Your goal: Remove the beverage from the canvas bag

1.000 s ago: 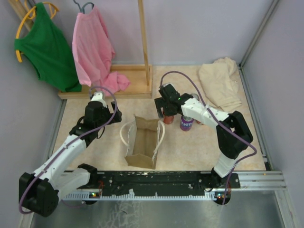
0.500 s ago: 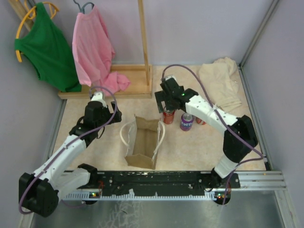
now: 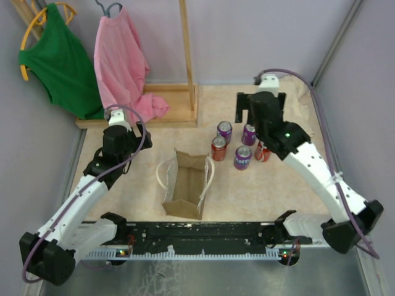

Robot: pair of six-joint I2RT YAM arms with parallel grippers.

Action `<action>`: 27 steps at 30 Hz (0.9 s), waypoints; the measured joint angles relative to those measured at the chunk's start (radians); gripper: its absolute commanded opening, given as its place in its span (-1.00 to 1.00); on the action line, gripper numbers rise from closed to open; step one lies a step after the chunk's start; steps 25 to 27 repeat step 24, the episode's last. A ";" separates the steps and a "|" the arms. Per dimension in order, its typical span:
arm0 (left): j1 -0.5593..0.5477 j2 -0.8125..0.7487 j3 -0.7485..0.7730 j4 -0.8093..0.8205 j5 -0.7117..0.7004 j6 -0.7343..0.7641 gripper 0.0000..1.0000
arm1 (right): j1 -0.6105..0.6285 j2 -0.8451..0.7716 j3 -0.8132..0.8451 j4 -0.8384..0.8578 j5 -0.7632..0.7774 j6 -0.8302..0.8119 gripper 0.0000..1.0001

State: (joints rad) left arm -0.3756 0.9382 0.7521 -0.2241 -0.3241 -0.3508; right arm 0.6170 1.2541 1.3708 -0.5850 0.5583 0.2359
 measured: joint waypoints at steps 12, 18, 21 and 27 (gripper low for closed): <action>0.000 -0.120 0.006 -0.058 -0.144 0.000 0.99 | -0.242 -0.454 -0.320 0.138 0.307 -0.015 0.99; 0.000 -0.240 -0.011 -0.072 -0.244 -0.007 0.99 | -0.242 -0.539 -0.395 0.151 0.399 -0.015 0.98; 0.000 -0.306 -0.016 -0.084 -0.281 -0.005 0.99 | -0.242 -0.547 -0.395 0.153 0.435 -0.015 0.99; 0.000 -0.335 -0.018 -0.092 -0.287 -0.002 0.99 | -0.242 -0.546 -0.395 0.152 0.442 -0.015 0.99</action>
